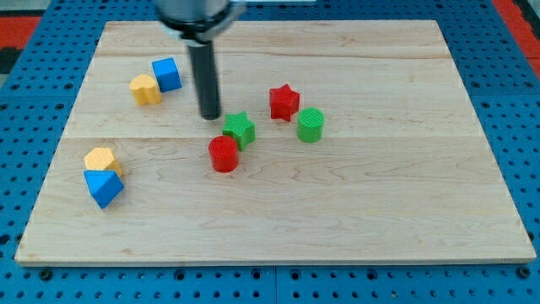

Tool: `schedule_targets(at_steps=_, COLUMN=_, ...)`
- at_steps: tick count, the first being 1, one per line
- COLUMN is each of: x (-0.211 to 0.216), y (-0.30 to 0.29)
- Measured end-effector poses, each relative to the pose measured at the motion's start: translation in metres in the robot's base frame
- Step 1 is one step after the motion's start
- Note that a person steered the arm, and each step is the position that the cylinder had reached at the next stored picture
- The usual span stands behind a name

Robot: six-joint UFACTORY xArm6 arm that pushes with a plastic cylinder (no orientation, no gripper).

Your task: Keep the green blocks and red blocks at the center of the board

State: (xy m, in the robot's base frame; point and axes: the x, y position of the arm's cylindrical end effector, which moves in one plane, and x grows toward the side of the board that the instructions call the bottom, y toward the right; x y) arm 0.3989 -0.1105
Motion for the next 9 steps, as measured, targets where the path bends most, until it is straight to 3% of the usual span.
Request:
schedule_targets(at_steps=1, x=0.015, y=-0.037)
schedule_targets(at_steps=2, x=0.083, y=-0.025)
schedule_targets(at_steps=3, x=0.101, y=-0.003)
schedule_targets(at_steps=4, x=0.085, y=0.050)
schedule_targets(at_steps=6, x=0.041, y=0.058)
schedule_targets(at_steps=7, x=0.039, y=0.108)
schedule_targets(at_steps=8, x=0.048, y=0.087)
schedule_targets(at_steps=9, x=0.091, y=0.088)
